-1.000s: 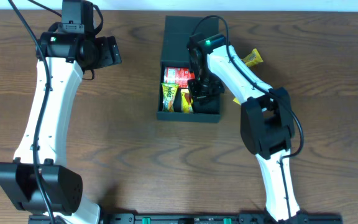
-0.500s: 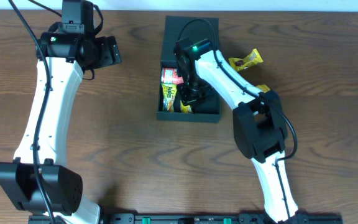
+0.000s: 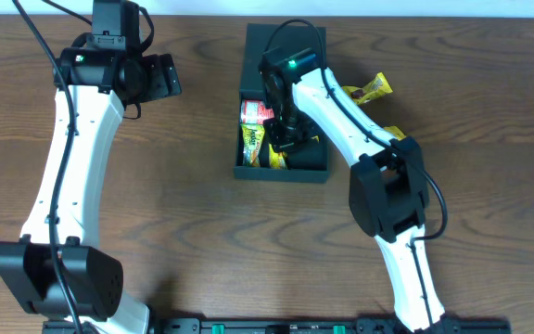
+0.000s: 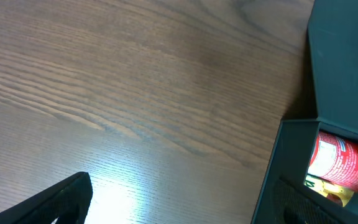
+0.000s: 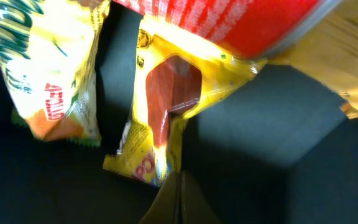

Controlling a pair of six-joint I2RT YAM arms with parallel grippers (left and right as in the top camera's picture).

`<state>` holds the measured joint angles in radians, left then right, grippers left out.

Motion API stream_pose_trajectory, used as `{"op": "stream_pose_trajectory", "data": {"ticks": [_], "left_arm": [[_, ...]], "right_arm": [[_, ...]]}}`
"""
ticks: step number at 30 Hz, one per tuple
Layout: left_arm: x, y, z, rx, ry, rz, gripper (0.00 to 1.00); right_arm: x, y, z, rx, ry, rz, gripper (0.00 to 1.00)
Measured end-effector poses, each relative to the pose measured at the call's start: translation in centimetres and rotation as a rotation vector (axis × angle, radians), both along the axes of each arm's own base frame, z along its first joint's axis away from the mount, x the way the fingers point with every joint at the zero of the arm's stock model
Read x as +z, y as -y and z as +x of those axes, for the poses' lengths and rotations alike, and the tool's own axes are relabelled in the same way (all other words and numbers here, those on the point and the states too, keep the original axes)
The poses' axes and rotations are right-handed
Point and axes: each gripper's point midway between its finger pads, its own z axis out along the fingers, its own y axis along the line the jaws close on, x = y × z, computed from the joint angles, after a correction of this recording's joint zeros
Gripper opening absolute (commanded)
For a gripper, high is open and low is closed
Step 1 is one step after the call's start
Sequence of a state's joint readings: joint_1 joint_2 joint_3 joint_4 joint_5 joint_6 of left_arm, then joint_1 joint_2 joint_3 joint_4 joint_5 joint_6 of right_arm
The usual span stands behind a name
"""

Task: Pack container
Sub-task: 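Move the right gripper to the small yellow Apollo pack behind the box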

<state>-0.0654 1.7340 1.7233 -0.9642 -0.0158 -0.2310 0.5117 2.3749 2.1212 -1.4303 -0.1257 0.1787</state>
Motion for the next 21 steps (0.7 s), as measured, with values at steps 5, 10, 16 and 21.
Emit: {"op": "stream_pose_trajectory", "data": {"ticks": [5, 10, 16, 21], "left_arm": [[0.0, 0.0, 0.0, 0.0, 0.0, 0.0, 0.93], [0.0, 0.0, 0.0, 0.0, -0.001, 0.0, 0.93], [0.0, 0.0, 0.0, 0.0, 0.001, 0.0, 0.93], [0.1, 0.0, 0.2, 0.0, 0.007, 0.0, 0.94]], "right_arm": [[2.7, 1.1, -0.2, 0.007, -0.007, -0.043, 0.01], [5.7, 4.7, 3.0, -0.078, 0.091, -0.061, 0.02], [7.1, 16.4, 8.1, -0.465, 0.172, -0.065, 0.34], [7.5, 20.0, 12.2, -0.793, 0.277, 0.018, 0.49]]}}
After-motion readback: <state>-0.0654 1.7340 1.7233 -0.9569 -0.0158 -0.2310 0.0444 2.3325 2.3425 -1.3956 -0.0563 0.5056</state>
